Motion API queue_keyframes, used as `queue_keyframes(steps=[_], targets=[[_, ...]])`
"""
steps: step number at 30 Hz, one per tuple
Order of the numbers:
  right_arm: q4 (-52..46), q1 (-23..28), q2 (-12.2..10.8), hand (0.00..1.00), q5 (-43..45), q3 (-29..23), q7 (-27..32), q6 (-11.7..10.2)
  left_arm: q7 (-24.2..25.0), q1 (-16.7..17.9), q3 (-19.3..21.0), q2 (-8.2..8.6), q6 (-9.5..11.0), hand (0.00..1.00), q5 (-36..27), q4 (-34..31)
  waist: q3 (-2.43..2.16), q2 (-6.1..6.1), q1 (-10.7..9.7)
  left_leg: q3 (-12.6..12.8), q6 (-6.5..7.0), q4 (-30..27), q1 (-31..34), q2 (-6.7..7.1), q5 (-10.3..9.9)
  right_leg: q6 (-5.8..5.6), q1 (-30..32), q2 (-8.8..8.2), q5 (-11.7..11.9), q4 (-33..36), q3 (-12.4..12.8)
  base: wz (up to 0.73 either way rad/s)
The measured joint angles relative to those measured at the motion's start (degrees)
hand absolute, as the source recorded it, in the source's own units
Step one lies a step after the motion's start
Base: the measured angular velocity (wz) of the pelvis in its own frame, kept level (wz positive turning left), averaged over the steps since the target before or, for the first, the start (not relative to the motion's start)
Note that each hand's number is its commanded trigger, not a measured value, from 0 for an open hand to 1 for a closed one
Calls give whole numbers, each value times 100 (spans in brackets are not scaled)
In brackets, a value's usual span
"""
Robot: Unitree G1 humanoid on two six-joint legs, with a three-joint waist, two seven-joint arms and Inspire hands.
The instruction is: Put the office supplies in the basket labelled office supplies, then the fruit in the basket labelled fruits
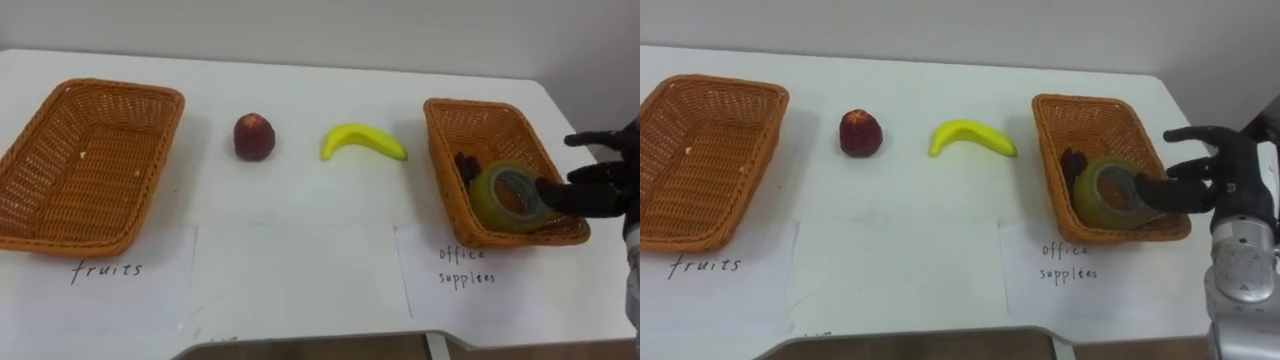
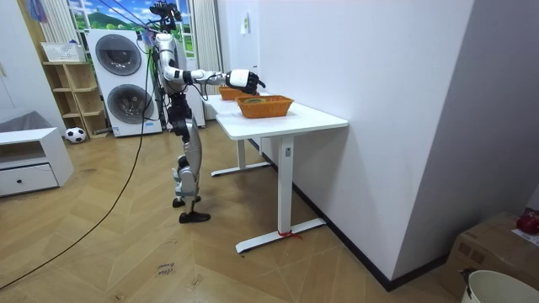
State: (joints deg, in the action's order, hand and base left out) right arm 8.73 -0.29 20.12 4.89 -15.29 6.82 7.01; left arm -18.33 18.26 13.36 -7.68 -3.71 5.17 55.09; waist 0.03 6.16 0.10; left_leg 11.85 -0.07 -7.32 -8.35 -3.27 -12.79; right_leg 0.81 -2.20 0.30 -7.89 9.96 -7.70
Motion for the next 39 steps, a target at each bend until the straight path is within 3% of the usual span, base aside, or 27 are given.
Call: queue_keyframes(steps=[25,34,39], targets=[[-7,-62,0,0,10,2,0,0,-147,-31,-3,-4,0,0,9,-1,9,-49,18,-16,-1,-5,-3,-9,-1,1,26,-23,0,71,-8,0],[-269,-562,12,0,42,55,0,-1,-133,-258,-41,-6,3,0,4,-33,0,-31,14,-32,0,-23,11,-1,1,-1,21,-64,-1,78,-34,0],[-374,-852,162,0,43,68,2,-1,-108,-272,-63,-12,32,0,3,-50,-7,63,35,-36,0,-23,44,5,1,-21,22,-99,-14,68,-102,5]])
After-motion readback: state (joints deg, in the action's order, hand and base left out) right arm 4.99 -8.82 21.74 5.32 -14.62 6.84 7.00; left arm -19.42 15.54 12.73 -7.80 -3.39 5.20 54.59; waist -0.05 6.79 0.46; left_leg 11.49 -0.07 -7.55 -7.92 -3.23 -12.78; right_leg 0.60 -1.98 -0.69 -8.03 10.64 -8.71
